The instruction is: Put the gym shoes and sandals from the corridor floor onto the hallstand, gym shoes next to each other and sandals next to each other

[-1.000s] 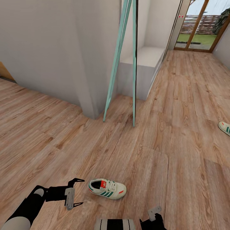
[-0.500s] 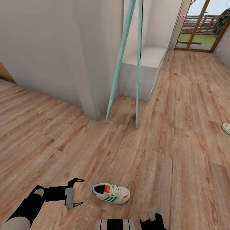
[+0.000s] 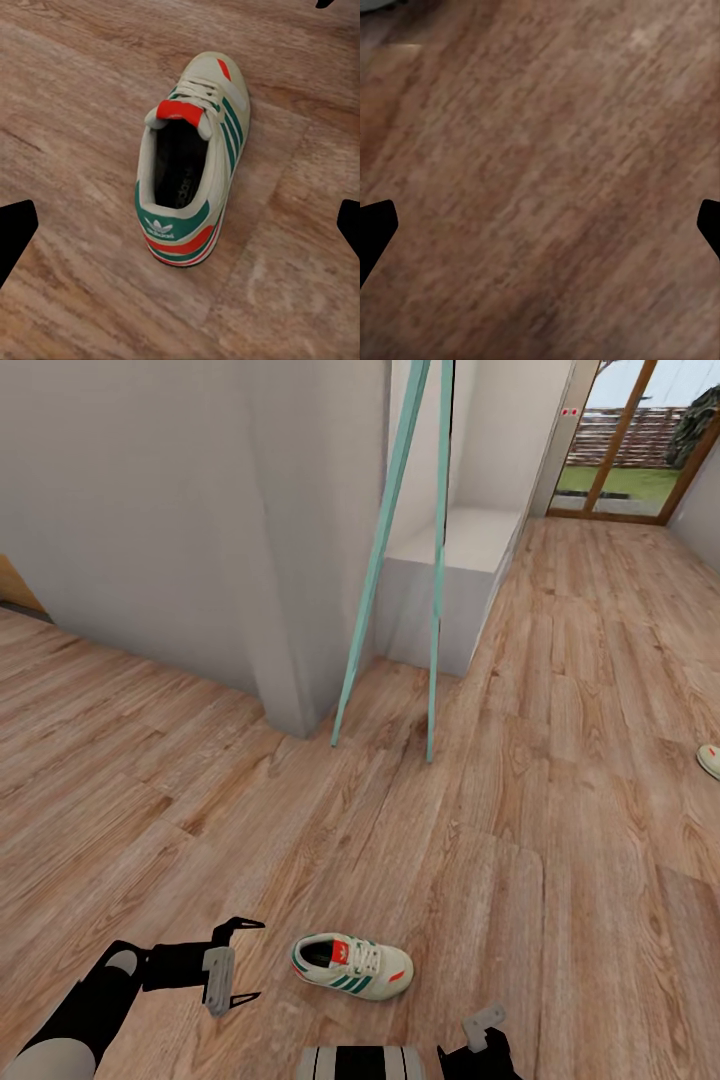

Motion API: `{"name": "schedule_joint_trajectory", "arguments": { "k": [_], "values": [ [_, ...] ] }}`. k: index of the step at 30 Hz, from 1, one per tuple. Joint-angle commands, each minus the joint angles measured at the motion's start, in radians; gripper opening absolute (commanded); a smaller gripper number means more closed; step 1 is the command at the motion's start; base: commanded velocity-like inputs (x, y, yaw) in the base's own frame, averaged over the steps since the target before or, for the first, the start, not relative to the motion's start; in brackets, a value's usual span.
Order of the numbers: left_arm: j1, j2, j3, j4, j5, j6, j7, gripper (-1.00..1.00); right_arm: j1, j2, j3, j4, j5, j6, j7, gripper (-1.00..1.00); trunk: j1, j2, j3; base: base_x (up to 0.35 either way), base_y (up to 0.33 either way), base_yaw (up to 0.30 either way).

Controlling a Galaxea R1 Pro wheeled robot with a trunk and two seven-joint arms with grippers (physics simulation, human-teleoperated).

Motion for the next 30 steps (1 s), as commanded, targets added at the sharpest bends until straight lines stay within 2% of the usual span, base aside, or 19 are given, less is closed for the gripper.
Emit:
{"name": "schedule_joint_trajectory", "arguments": {
  "k": [1, 6, 10, 12, 17, 25, 30],
  "values": [
    [0.0, 0.0, 0.0, 0.0, 0.0, 0.001, 0.0, 1.0, 0.0, 0.0, 0.0, 0.0, 0.0, 0.0, 0.0, 1.0, 0.0, 0.0, 0.0, 0.001, 0.005, 0.0],
    [0.0, -0.002, -0.005, -0.007, -0.002, 0.004, 0.001, 1.0, 0.0, 0.0, 0.0, 0.0, 0.0, 0.0, 0.0, 1.0, 0.0, 0.0, 0.0, 0.0, 0.001, 0.0],
    [0.0, -0.016, -0.008, -0.064, -0.002, 0.017, 0.001, 1.0, 0.0, 0.0, 0.0, 0.0, 0.0, 0.0, 0.0, 1.0, 0.0, 0.0, 0.0, 0.0, 0.0, 0.0],
    [0.0, -0.02, 0.009, -0.113, -0.003, 0.08, 0.001, 1.0, 0.0, 0.0, 0.0, 0.0, 0.0, 0.0, 0.0, 1.0, 0.0, 0.0, 0.0, 0.0, 0.0, 0.0],
    [0.0, -0.021, 0.047, -0.137, -0.001, 0.14, 0.001, 1.0, 0.0, 0.0, 0.0, 0.0, 0.0, 0.0, 0.0, 1.0, 0.0, 0.0, 0.0, 0.0, 0.0, 0.0],
    [0.0, -0.022, 0.057, -0.13, -0.001, 0.154, 0.001, 1.0, 0.0, 0.0, 0.0, 0.0, 0.0, 0.0, 0.0, 1.0, 0.0, 0.0, 0.0, 0.0, 0.0, 0.0],
    [0.0, -0.025, 0.051, -0.063, -0.003, 0.158, 0.001, 1.0, 0.0, 0.0, -0.001, 0.0, 0.0, 0.0, 0.0, 1.0, 0.0, 0.0, 0.0, 0.0, 0.0, 0.0]
  ]
}}
